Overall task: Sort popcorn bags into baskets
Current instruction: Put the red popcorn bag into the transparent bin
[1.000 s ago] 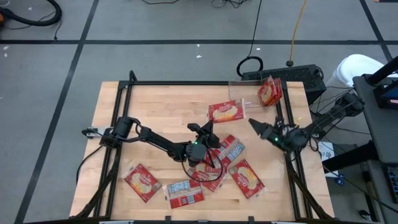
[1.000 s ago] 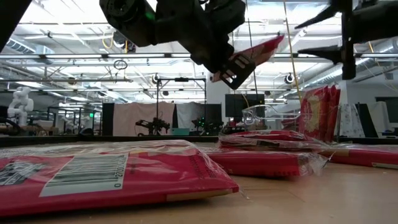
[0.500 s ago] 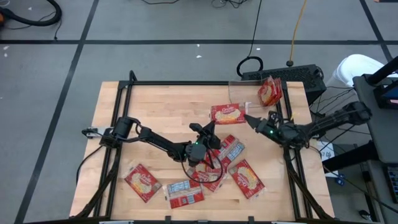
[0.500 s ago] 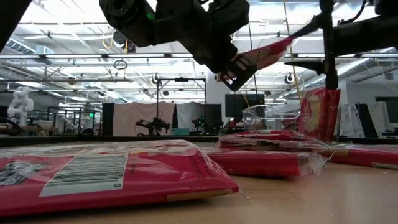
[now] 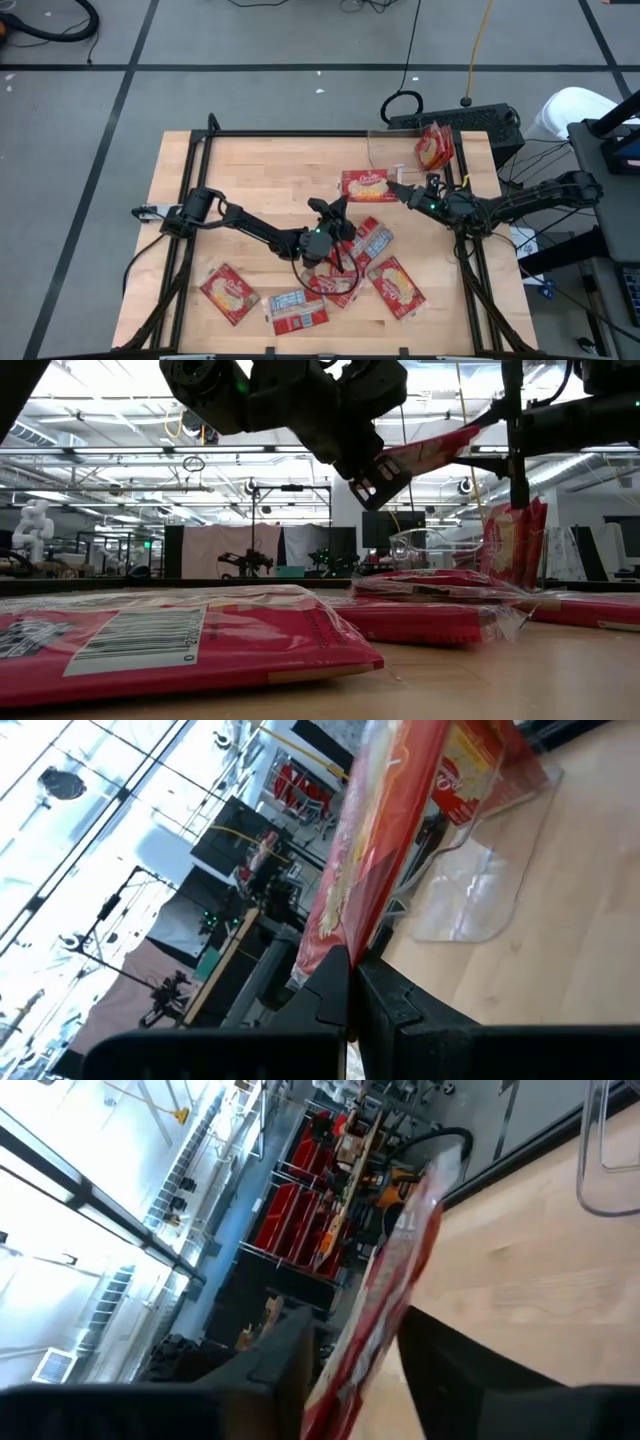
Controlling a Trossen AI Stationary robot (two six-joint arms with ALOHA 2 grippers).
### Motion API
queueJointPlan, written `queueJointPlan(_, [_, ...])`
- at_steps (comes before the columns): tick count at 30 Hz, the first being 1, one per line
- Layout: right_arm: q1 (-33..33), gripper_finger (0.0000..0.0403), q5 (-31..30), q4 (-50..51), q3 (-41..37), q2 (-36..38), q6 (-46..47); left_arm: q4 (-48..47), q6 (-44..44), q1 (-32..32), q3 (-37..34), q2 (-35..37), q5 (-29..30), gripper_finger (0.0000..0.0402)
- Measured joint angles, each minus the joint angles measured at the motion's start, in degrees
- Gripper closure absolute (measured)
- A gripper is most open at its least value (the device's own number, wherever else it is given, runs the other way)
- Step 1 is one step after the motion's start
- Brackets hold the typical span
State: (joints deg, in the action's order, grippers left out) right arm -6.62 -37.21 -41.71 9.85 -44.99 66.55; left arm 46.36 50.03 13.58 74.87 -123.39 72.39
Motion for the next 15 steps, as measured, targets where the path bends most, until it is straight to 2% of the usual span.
queueJointPlan(5, [0.1,0.0330,1.3,0.0,0.0,0.0,-1.1,-1.8,0.3,-0.1,0.0,0.0,-0.3,0.0396])
queueJointPlan(8, [0.1,0.0357,1.2,-0.1,0.0,0.0,-1.9,-3.0,-0.3,-0.8,0.0,0.0,-3.1,0.0381])
queueJointPlan(11, [0.1,0.0379,1.2,-0.8,0.0,0.1,-4.2,-4.6,-2.8,-1.2,0.0,0.0,-6.0,0.0340])
queueJointPlan(15, [0.1,0.0398,0.9,-6.2,0.0,0.1,-12.2,-3.5,-6.7,-1.0,0.0,0.0,-2.9,0.0258])
